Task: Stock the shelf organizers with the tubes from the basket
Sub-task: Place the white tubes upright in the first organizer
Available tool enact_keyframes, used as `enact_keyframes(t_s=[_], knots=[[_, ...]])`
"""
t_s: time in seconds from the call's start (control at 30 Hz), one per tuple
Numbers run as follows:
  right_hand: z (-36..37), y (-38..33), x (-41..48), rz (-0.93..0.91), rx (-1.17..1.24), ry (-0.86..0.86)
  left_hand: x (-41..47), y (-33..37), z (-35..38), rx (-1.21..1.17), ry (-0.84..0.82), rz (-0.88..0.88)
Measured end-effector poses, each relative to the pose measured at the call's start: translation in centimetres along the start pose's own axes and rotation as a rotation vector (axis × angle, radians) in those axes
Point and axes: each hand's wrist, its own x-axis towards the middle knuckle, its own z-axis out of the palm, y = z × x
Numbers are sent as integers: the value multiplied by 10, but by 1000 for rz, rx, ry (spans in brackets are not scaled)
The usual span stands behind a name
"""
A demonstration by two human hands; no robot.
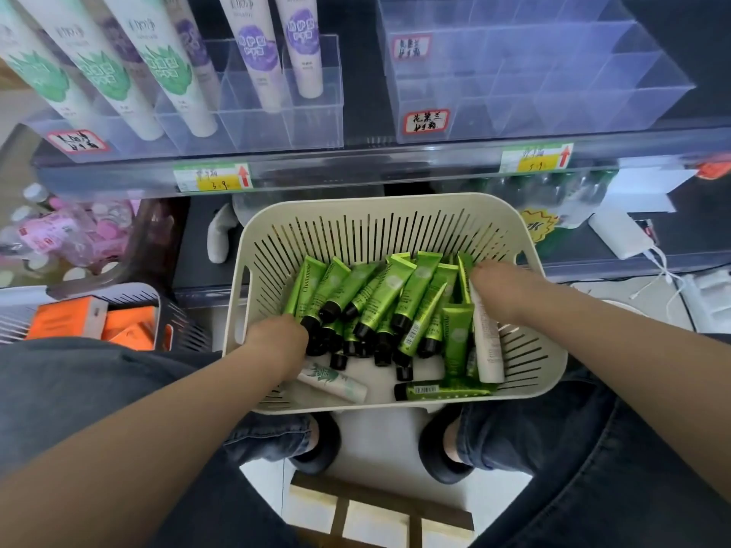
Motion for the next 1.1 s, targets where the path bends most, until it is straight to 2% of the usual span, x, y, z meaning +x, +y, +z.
enact_keyframes(t_s=[0.17, 0.33, 0.7, 1.1], knots=[[-1, 0, 11, 1, -41, -47, 5, 6, 13, 142, -11, 7], [-1, 0, 17, -11, -49, -83, 10, 7, 14, 155, -12, 1], [-5, 2, 20, -18, -33, -126, 16, 17, 17, 333, -5, 112], [-5, 7, 28, -40, -23, -118, 32, 9, 30, 271, -181, 235]])
